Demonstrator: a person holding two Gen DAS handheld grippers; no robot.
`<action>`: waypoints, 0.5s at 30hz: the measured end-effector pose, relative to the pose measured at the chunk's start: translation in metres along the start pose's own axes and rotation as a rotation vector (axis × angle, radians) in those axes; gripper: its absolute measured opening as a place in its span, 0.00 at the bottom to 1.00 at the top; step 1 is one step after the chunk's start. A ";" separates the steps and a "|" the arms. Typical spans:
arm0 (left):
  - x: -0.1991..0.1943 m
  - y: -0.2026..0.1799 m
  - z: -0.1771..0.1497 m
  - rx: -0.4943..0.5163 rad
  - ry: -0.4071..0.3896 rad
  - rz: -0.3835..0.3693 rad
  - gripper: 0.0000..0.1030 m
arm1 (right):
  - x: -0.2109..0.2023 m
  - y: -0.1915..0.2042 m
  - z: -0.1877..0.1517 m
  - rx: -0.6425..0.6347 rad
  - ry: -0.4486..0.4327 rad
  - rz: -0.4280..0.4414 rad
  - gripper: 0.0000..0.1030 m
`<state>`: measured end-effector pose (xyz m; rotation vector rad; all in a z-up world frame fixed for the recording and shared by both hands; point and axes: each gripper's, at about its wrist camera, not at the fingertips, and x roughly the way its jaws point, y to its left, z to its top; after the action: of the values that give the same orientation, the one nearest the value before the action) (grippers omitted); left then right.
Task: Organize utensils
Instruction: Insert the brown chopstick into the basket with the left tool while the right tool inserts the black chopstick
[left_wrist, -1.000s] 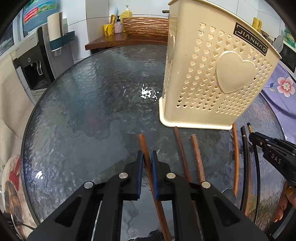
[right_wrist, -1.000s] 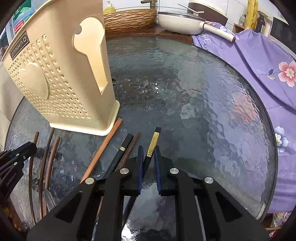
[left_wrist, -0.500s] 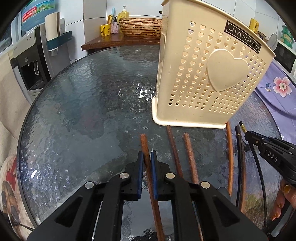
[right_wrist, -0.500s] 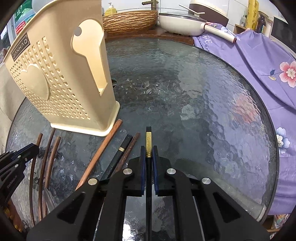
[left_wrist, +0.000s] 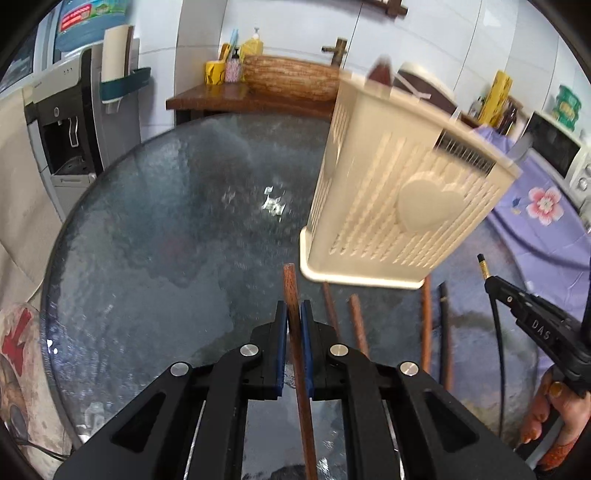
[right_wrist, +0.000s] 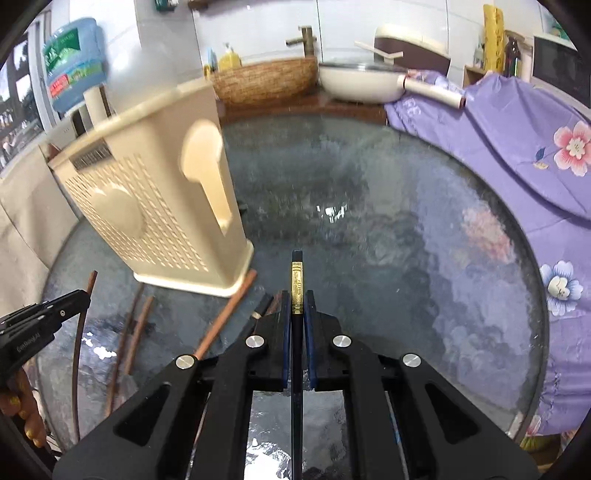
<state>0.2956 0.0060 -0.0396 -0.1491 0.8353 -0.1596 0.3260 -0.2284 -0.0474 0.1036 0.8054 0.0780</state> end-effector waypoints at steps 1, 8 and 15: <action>-0.004 0.000 0.002 -0.004 -0.008 -0.006 0.07 | -0.008 0.001 0.002 -0.001 -0.020 0.008 0.07; -0.053 -0.010 0.015 0.003 -0.116 -0.057 0.07 | -0.064 0.012 0.017 -0.044 -0.149 0.079 0.07; -0.094 -0.020 0.018 0.028 -0.197 -0.087 0.07 | -0.111 0.017 0.024 -0.080 -0.223 0.166 0.07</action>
<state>0.2452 0.0066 0.0437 -0.1717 0.6303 -0.2343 0.2660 -0.2247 0.0505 0.1017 0.5693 0.2507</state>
